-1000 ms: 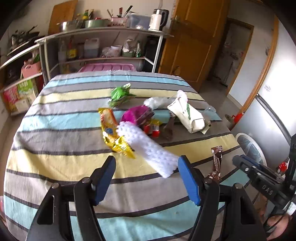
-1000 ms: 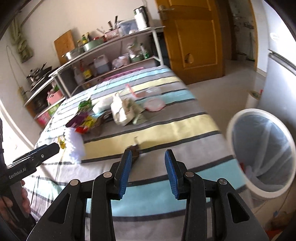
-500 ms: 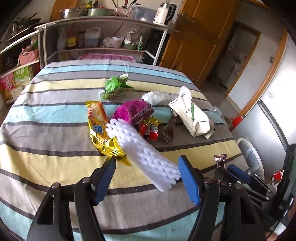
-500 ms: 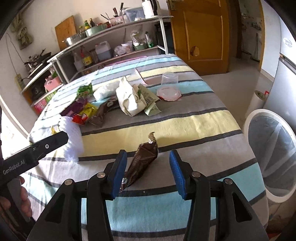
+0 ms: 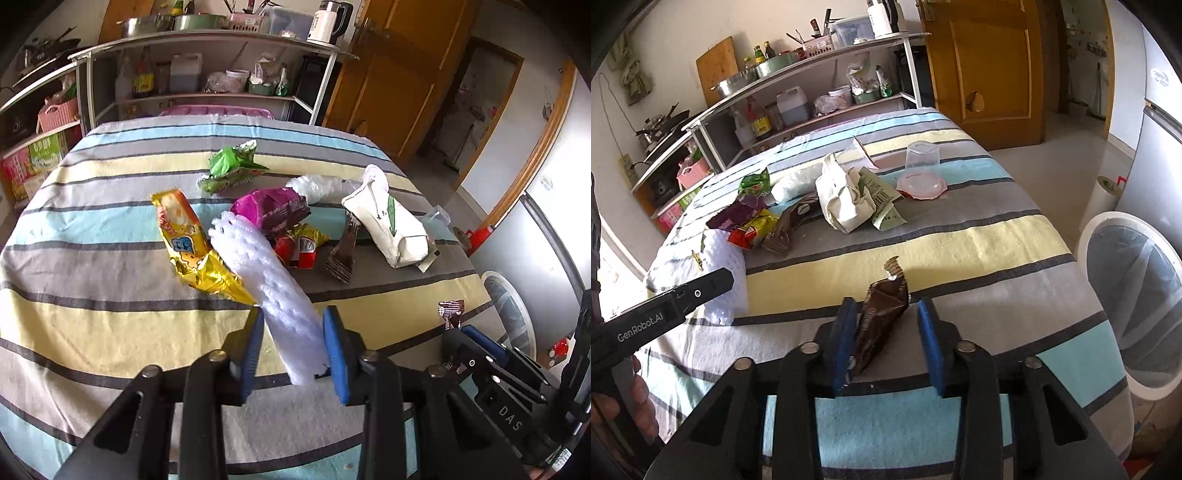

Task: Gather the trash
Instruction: 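Grasp the white foam sleeve with the left tool while the right tool grasps the brown wrapper, then carry both items over the bin and open both tools to release them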

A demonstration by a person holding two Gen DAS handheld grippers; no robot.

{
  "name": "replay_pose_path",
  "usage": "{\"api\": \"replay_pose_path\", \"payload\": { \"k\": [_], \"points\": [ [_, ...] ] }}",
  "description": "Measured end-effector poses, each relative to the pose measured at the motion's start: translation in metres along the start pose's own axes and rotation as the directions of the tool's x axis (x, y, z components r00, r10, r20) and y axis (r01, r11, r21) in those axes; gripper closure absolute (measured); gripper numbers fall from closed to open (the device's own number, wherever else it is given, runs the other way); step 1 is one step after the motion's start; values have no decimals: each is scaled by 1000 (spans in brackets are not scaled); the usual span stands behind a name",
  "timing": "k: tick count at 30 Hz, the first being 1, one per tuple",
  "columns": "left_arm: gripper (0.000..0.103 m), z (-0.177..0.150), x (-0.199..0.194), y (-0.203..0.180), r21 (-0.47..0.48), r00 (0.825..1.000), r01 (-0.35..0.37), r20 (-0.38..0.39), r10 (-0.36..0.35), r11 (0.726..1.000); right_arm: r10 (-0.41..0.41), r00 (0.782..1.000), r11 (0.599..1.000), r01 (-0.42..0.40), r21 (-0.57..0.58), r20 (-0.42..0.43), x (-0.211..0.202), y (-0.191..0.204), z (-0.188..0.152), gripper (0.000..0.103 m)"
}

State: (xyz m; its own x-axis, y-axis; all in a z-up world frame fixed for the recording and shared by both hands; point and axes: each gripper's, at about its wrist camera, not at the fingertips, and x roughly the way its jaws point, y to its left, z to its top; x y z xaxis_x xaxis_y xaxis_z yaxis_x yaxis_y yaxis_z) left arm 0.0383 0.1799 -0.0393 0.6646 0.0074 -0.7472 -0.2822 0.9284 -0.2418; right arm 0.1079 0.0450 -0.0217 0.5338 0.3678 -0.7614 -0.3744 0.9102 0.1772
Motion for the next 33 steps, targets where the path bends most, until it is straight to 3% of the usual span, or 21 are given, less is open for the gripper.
{"api": "replay_pose_path", "payload": {
  "k": [2, 5, 21, 30, 33],
  "points": [
    [71, -1, -1, 2, -4, 1000, 10, -1, -10, 1000, 3, 1000, 1000, -3, -7, 5, -2, 2, -1, 87],
    [73, -3, -3, 3, -7, 1000, 26, 3, -26, 1000, 7, 1000, 1000, -7, -4, 8, -2, 1, -1, 90],
    [74, -13, -29, -16, 83, 995, 82, 45, -86, 993, 29, 997, 999, -30, 12, 72, -30, -10, -1, 92],
    [76, -16, -16, -16, 93, 1000, 15, 0, -15, 996, 41, 994, 999, -43, 22, 99, -44, -15, -3, 92],
    [66, -13, -8, -13, 68, 1000, 1, -14, 0, 998, 43, 994, 999, -45, 23, 98, -45, -16, -4, 92]
  ]
}}
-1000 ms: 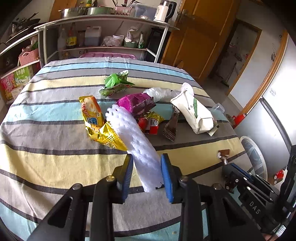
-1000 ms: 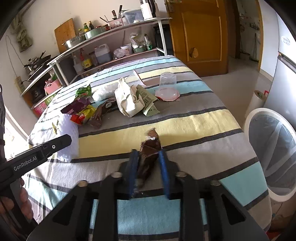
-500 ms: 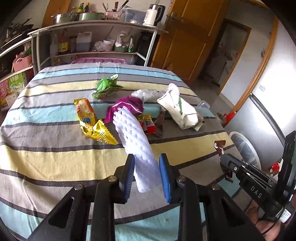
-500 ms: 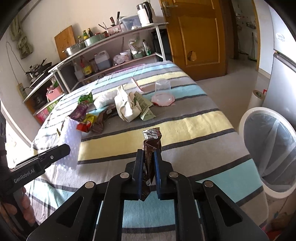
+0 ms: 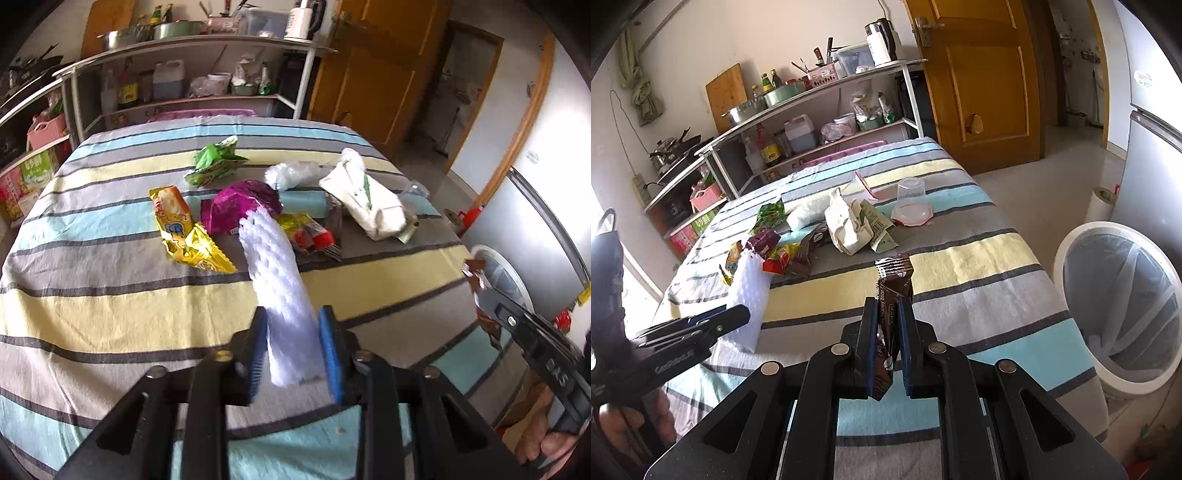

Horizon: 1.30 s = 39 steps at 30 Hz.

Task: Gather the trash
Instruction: 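Carry both items over the bin and open both tools to release them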

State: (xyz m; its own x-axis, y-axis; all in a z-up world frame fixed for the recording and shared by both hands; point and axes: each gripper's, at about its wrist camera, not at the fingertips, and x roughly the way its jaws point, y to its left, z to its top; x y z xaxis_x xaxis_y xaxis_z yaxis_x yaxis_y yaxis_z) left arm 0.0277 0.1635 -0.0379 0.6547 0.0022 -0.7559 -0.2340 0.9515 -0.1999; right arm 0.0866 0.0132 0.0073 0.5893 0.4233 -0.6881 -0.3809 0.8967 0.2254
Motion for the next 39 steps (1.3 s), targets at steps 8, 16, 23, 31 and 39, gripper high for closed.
{"api": "replay_pose_path", "payload": {
  "k": [8, 16, 23, 31, 39],
  "points": [
    [77, -3, 5, -6, 21, 1000, 2, -10, -2, 1000, -2, 1000, 1000, 2, 4, 11, -6, -4, 0, 92],
    [77, -4, -22, -22, 68, 998, 44, 42, -47, 997, 7, 1000, 1000, -8, 21, 23, -15, -11, -2, 92],
    [77, 1, -38, -58, 163, 990, 107, 70, -120, 981, -6, 998, 999, 3, 46, 62, -34, -24, -2, 92],
    [77, 17, -31, -114, 272, 974, 199, 50, -220, 941, -82, 990, 992, 70, 103, 115, -66, -61, 2, 92],
    [77, 30, -10, -189, 373, 940, 326, -30, -340, 869, -177, 977, 972, 154, 180, 120, -87, -113, 8, 92]
  ]
}}
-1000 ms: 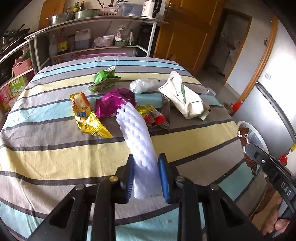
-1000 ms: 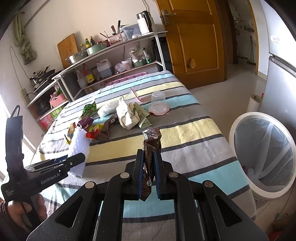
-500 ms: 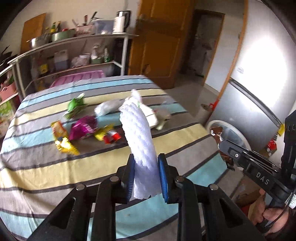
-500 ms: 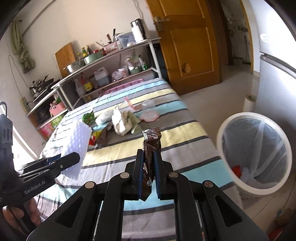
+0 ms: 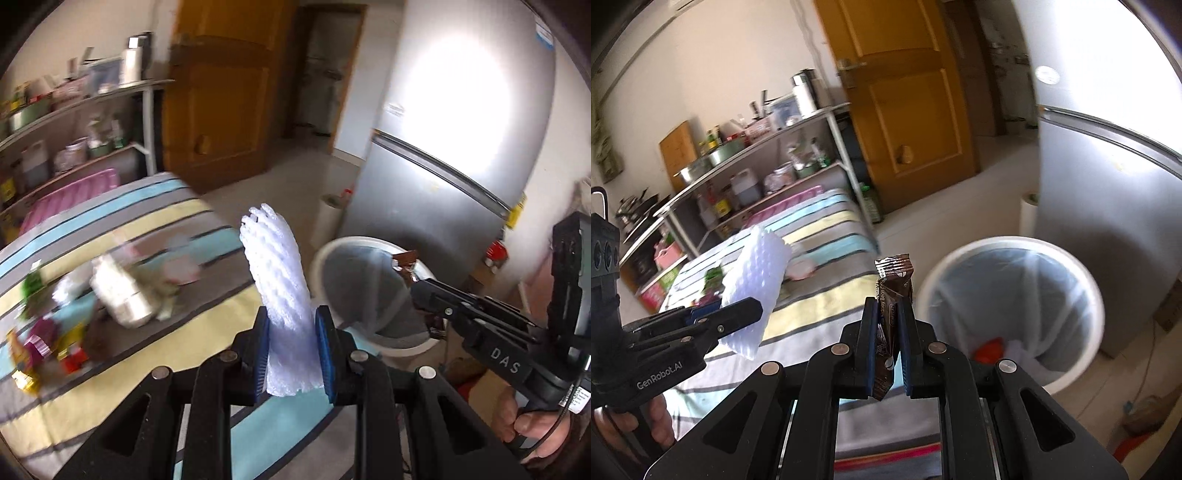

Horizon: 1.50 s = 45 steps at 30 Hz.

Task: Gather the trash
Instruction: 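Carry both items over the bin and open both tools to release them, then grasp the yellow snack wrapper with the left tool while the right tool grasps the clear plastic cup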

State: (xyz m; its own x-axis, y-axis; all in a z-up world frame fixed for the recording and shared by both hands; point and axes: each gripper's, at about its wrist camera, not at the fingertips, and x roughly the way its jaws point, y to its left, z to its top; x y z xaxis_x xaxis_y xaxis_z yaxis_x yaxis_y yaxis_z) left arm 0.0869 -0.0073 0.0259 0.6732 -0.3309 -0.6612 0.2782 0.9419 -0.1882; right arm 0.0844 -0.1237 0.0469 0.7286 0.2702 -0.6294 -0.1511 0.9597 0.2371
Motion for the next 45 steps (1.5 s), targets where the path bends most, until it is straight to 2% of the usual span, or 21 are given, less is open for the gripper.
{"api": "replay_pose_path", "payload": {
  "k": [9, 17, 21, 24, 26, 28, 30, 31, 32, 36, 40, 43, 45],
  "points": [
    [77, 23, 63, -43, 44, 988, 127, -91, -123, 991, -96, 995, 991, 99, 92, -38, 12, -72, 14, 92],
    [77, 24, 106, -74, 91, 977, 149, -169, -132, 985, -165, 980, 978, 177, 108, -116, 35, -109, 8, 92],
    [77, 22, 125, -78, 87, 968, 150, -217, -128, 985, -167, 975, 976, 185, 112, -149, 46, -120, 5, 92],
    [71, 21, 134, -79, 89, 965, 143, -233, -119, 986, -179, 969, 974, 199, 110, -171, 53, -125, 3, 91],
    [70, 21, 136, -78, 80, 963, 147, -241, -123, 986, -190, 964, 971, 212, 110, -185, 57, -128, 2, 90],
    [64, 20, 137, -74, 68, 962, 142, -246, -121, 988, -198, 962, 968, 222, 118, -190, 58, -129, 1, 86],
    [57, 20, 136, -71, 52, 962, 139, -244, -123, 989, -193, 963, 968, 218, 123, -189, 58, -129, 1, 76],
    [57, 20, 135, -70, 52, 964, 130, -242, -114, 990, -192, 963, 968, 217, 127, -187, 57, -129, 0, 66],
    [56, 20, 133, -69, 57, 965, 122, -238, -105, 991, -192, 964, 967, 218, 129, -186, 56, -129, 0, 62],
    [54, 21, 123, -63, 46, 969, 127, -219, -114, 991, -194, 965, 967, 218, 132, -177, 52, -125, 0, 61],
    [49, 22, 102, -56, 67, 983, 89, -167, -76, 994, -192, 969, 970, 211, 122, -154, 43, -114, 2, 61],
    [49, 23, 87, -45, 43, 987, 83, -141, -76, 996, -180, 975, 973, 195, 121, -130, 37, -106, 5, 61],
    [48, 23, 75, -37, 38, 993, 51, -109, -46, 998, -172, 979, 976, 184, 116, -110, 31, -97, 8, 61]
  ]
}}
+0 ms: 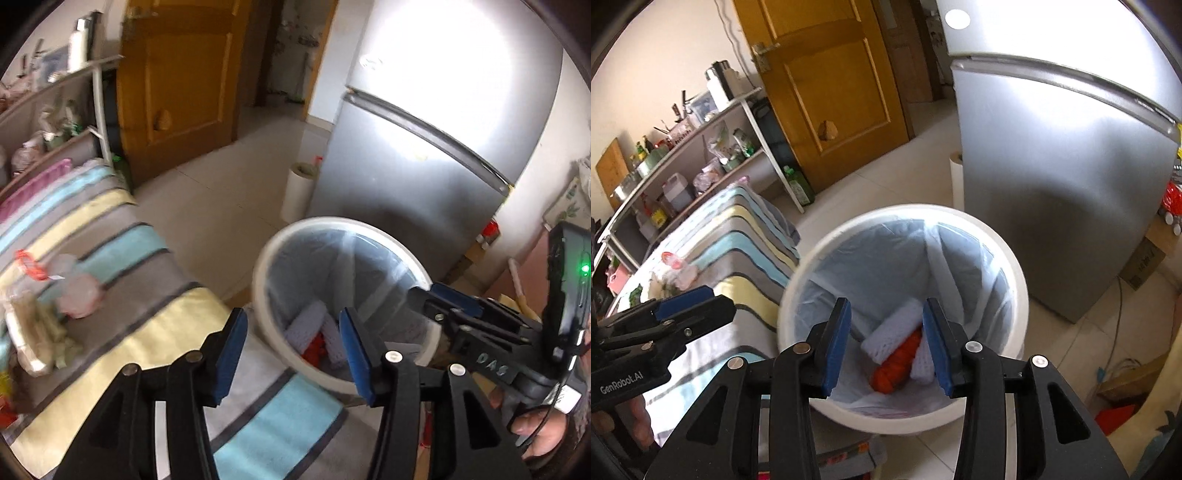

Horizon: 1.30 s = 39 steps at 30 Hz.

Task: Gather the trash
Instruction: 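Grasp the yellow snack wrapper with the left tool while the right tool grasps the clear plastic cup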

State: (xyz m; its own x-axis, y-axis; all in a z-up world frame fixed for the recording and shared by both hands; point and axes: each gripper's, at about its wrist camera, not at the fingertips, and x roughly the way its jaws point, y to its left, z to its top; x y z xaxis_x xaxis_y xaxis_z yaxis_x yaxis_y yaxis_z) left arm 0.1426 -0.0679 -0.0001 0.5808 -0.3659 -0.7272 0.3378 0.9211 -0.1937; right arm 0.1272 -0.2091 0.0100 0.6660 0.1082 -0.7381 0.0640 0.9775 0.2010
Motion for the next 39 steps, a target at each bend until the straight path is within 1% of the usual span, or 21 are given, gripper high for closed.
{"api": "replay_pose_path", "payload": {
  "k": [4, 7, 9, 12, 16, 18, 22, 27, 29, 31, 34, 36, 39],
  "points": [
    [46, -6, -23, 21, -38, 999, -32, 36, 34, 999, 32, 999, 999, -31, -23, 41, -13, 18, 2, 61],
    [45, -13, -43, 39, -71, 995, -70, 67, 74, 995, 67, 996, 997, -64, -51, 59, -18, 37, 4, 61],
    [45, -18, -56, 52, -88, 989, -112, 85, 120, 990, 85, 995, 994, -80, -73, 61, -19, 49, 4, 61],
    [43, -27, -76, 76, -138, 982, -142, 104, 157, 980, 124, 991, 986, -117, -118, 56, -17, 75, 3, 61],
    [42, -42, -97, 109, -199, 969, -192, 116, 218, 961, 172, 984, 972, -163, -170, 40, -11, 106, 0, 61],
    [42, -50, -108, 127, -235, 959, -228, 112, 259, 945, 187, 982, 964, -178, -197, 30, -8, 122, -2, 61],
    [41, -68, -126, 162, -310, 944, -262, 113, 309, 914, 232, 972, 942, -219, -253, 23, 0, 153, -4, 61],
    [38, -91, -149, 202, -393, 918, -317, 100, 383, 863, 280, 960, 906, -262, -332, 6, 13, 191, -3, 61],
    [38, -98, -154, 217, -421, 912, -330, 90, 400, 845, 287, 958, 899, -269, -347, 2, 17, 201, -3, 61],
    [37, -105, -161, 233, -448, 903, -344, 82, 421, 825, 308, 951, 887, -294, -356, -19, 25, 212, -1, 59],
    [34, -115, -168, 250, -483, 897, -353, 67, 437, 801, 316, 947, 875, -313, -369, -54, 40, 226, 4, 57],
    [34, -122, -169, 263, -511, 899, -351, 51, 436, 784, 320, 945, 868, -321, -379, -68, 52, 233, 8, 57],
    [33, -127, -167, 274, -525, 892, -370, 29, 451, 766, 311, 944, 861, -329, -387, -112, 69, 242, 12, 54]
  ]
}}
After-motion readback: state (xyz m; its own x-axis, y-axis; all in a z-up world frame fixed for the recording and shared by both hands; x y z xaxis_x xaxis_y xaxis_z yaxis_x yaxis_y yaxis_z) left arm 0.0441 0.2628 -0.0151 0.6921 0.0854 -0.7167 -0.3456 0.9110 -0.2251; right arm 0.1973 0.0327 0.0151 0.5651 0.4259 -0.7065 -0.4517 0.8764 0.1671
